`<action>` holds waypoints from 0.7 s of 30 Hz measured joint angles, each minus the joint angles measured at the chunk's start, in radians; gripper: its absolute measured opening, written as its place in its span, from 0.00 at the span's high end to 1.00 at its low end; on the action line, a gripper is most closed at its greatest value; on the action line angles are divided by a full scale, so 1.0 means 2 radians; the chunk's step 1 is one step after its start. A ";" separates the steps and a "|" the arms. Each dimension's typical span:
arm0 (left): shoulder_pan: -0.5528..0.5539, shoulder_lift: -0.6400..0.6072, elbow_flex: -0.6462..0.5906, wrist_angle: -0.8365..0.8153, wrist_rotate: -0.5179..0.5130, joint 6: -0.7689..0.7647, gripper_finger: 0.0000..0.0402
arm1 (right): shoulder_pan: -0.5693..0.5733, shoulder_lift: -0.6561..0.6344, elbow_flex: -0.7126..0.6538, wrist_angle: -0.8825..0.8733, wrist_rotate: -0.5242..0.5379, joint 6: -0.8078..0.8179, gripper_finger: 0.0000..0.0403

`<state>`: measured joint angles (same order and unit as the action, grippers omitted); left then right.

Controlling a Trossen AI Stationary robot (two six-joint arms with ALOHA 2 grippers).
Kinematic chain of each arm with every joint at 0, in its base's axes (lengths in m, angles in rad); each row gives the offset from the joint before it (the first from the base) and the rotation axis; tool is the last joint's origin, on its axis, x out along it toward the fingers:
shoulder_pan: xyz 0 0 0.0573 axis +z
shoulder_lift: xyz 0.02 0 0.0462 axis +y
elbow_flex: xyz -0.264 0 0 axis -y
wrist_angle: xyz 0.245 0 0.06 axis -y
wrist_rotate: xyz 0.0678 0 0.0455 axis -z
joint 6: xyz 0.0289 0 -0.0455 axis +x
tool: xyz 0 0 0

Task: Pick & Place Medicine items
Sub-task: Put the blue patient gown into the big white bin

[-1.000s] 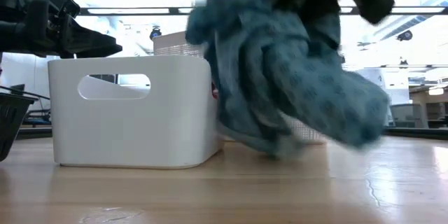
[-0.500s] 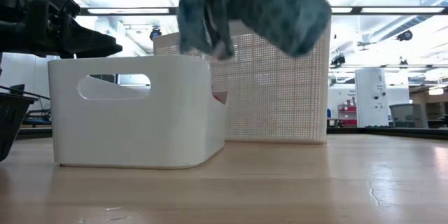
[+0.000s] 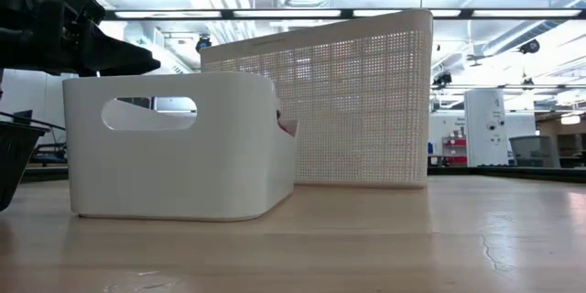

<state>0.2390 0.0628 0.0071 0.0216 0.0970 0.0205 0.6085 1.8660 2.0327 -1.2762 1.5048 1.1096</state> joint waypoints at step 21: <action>0.000 0.000 0.000 0.000 0.000 0.000 0.54 | -0.213 -0.168 -0.157 0.002 -0.214 -0.164 0.84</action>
<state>0.2390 0.0628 0.0071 0.0219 0.0967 0.0208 0.1816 1.5300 1.7184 -1.2732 1.0777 0.7817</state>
